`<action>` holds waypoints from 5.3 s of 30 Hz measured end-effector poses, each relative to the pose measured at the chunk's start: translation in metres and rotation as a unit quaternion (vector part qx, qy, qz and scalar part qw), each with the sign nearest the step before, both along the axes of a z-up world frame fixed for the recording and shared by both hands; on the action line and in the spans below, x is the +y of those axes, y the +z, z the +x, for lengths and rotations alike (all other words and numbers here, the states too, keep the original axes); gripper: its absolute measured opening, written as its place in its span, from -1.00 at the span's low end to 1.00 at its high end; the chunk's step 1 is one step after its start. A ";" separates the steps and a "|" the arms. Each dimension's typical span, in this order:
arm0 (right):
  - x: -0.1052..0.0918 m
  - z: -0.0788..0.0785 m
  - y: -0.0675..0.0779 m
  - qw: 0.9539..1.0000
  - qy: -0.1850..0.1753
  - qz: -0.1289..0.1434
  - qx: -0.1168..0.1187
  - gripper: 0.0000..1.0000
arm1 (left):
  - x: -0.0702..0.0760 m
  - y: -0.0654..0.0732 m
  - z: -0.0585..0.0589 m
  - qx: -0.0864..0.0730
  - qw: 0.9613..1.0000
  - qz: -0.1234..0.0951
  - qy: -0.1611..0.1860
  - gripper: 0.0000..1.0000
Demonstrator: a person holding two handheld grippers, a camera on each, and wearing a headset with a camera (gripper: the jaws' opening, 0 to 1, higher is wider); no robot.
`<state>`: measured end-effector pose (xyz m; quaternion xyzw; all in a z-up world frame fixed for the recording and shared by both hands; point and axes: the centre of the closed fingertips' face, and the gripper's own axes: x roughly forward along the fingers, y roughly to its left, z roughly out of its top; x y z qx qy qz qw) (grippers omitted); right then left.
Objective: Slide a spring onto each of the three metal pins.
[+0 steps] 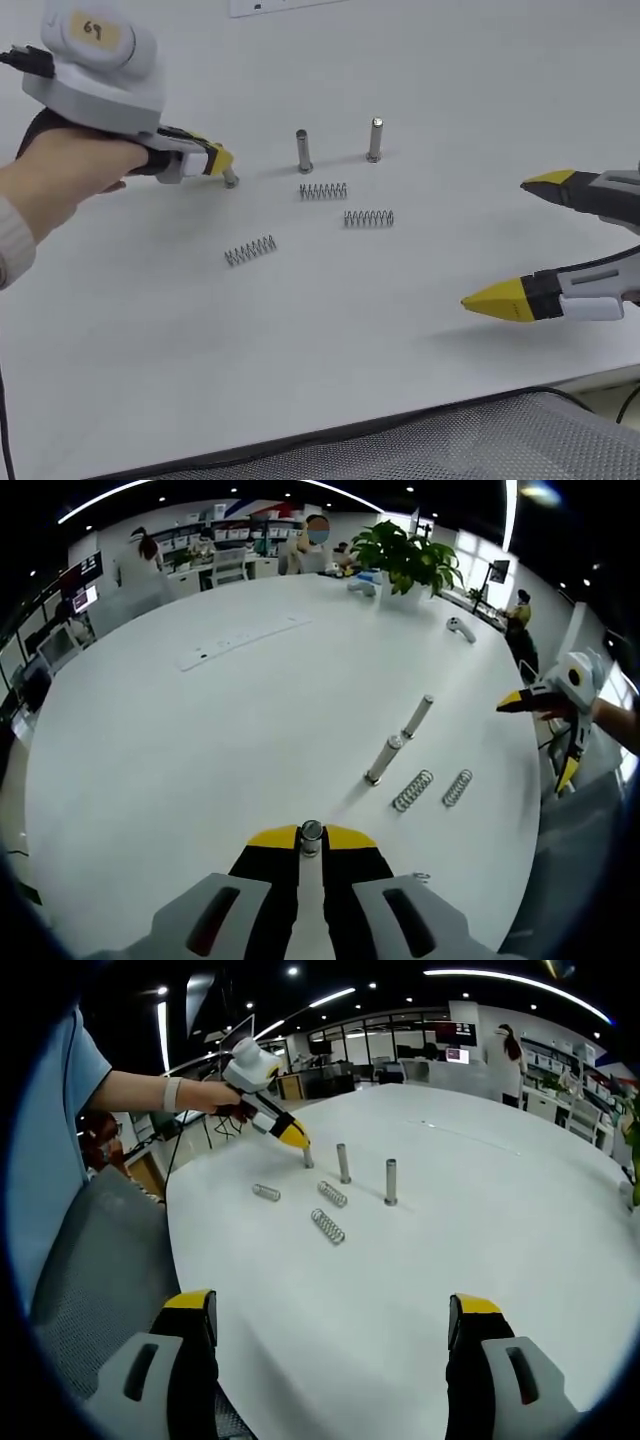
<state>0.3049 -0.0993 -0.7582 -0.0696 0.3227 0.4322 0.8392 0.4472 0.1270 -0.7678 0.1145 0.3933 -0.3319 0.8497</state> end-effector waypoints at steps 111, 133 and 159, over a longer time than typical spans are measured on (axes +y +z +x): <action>0.013 0.024 0.020 0.999 0.017 -0.006 -0.030 0.99 | 0.014 0.036 -0.082 -0.121 0.982 -0.119 -0.084 0.83; 0.009 0.023 0.022 0.999 0.028 -0.026 -0.026 0.99 | 0.016 0.022 -0.105 -0.123 0.978 -0.133 -0.102 0.64; 0.004 0.013 0.017 0.998 0.030 -0.049 -0.010 0.99 | 0.009 -0.015 -0.105 -0.133 0.973 -0.127 -0.138 -0.46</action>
